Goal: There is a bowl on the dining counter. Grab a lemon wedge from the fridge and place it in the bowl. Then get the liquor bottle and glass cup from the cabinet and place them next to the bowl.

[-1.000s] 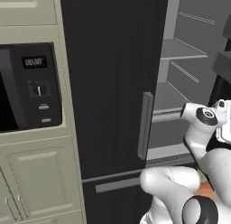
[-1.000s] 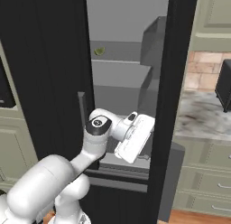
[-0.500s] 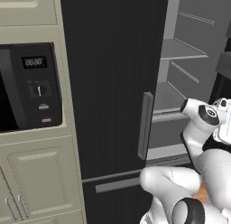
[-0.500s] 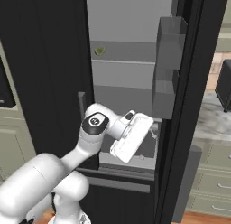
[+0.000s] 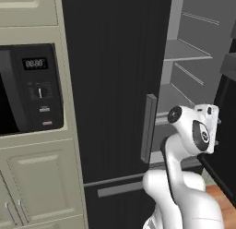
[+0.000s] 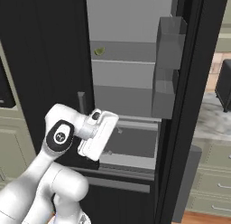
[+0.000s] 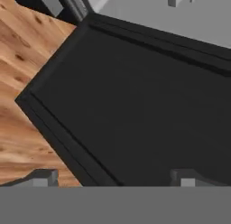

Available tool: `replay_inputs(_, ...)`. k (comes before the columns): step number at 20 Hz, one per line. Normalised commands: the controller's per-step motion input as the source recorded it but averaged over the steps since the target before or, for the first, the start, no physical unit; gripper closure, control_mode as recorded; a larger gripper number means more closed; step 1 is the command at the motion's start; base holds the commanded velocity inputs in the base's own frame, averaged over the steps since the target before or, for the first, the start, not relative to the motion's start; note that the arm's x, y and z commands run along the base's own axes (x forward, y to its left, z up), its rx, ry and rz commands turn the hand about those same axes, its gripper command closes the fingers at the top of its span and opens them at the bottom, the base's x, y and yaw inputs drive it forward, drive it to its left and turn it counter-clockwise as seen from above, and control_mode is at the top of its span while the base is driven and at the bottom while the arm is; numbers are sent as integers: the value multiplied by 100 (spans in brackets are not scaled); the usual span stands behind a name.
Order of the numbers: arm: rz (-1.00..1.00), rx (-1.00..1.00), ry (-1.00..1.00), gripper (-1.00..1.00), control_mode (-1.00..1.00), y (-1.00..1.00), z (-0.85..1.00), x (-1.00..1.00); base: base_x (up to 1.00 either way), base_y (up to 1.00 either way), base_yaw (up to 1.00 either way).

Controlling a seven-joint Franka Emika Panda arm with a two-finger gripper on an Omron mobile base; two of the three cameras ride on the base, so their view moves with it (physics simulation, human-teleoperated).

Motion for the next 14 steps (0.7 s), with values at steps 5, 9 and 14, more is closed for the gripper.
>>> replay_inputs(5, 54, 49, 1, -100, -100, 68, 6, 69, 0, 0, 0)
replay_inputs(9, 48, 44, 1, -100, -100, 84, -10, 67, 0, 0, 0)
replay_inputs(14, 9, 24, -20, -100, -100, 100, -25, 30, 0, 0, 0)
